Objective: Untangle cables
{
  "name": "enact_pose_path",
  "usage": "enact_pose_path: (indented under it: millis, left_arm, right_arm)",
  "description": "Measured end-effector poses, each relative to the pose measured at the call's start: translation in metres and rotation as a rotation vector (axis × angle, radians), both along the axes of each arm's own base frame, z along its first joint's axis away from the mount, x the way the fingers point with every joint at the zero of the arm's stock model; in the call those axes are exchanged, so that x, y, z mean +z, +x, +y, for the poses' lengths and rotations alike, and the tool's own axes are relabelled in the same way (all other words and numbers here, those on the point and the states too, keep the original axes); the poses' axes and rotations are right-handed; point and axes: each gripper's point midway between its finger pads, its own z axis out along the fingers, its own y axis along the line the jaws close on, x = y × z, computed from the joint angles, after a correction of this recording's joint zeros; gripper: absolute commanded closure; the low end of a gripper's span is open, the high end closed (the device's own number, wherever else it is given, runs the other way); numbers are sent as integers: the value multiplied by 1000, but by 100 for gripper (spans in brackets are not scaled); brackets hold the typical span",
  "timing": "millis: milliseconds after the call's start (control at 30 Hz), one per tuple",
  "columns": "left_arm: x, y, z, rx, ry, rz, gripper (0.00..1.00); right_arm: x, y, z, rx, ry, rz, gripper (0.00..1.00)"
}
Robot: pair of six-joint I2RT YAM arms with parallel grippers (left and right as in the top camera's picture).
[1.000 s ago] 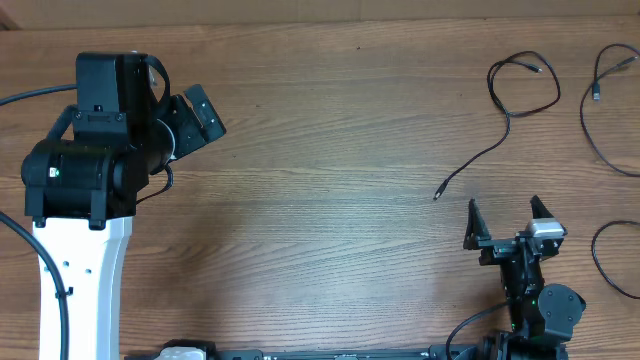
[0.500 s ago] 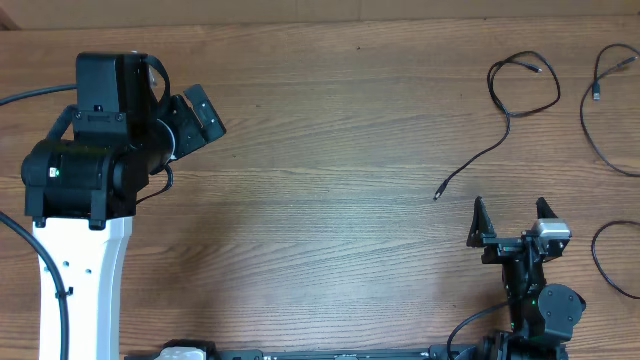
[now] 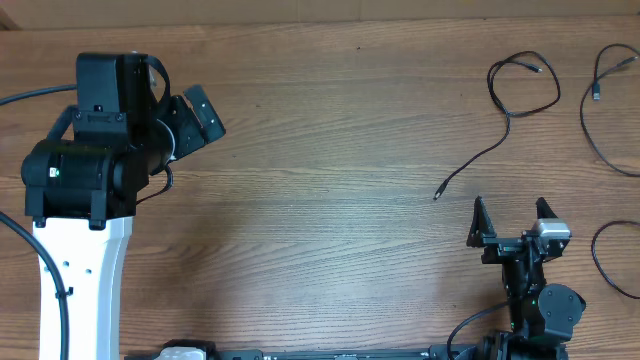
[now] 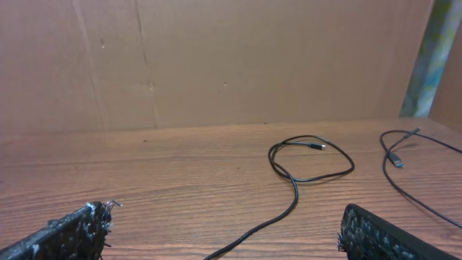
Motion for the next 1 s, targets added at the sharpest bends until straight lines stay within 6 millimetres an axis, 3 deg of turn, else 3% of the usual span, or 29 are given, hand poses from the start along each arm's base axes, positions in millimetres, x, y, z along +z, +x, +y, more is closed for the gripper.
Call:
enact_pose_path:
  millis: [133, 233, 433, 567, 667, 767, 867, 1000]
  left_arm:
    - [-2, -14, 8, 21, 37, 30, 0]
    - [17, -34, 13, 36, 50, -32, 1]
    - [66, -102, 20, 28, 54, -281, 0]
    - [63, -149, 23, 1, 67, -442, 1]
    - [33, -171, 22, -16, 71, -520, 0]
    - [4, -173, 22, -37, 91, -607, 0]
    - [-18, -156, 23, -35, 126, -703, 0]
    - [-50, -120, 21, -77, 185, -793, 0]
  right_arm:
    - [0, 0, 0, 0, 0, 0, 0]
    - [0, 0, 0, 0, 0, 0, 0]
    - [0, 0, 0, 0, 0, 0, 0]
    - [0, 0, 0, 0, 0, -1, 0]
    - [0, 0, 0, 0, 0, -1, 0]
    - [0, 0, 0, -1, 0, -1, 0]
    - [1, 0, 0, -1, -1, -2, 0]
    - [0, 0, 0, -1, -1, -2, 0]
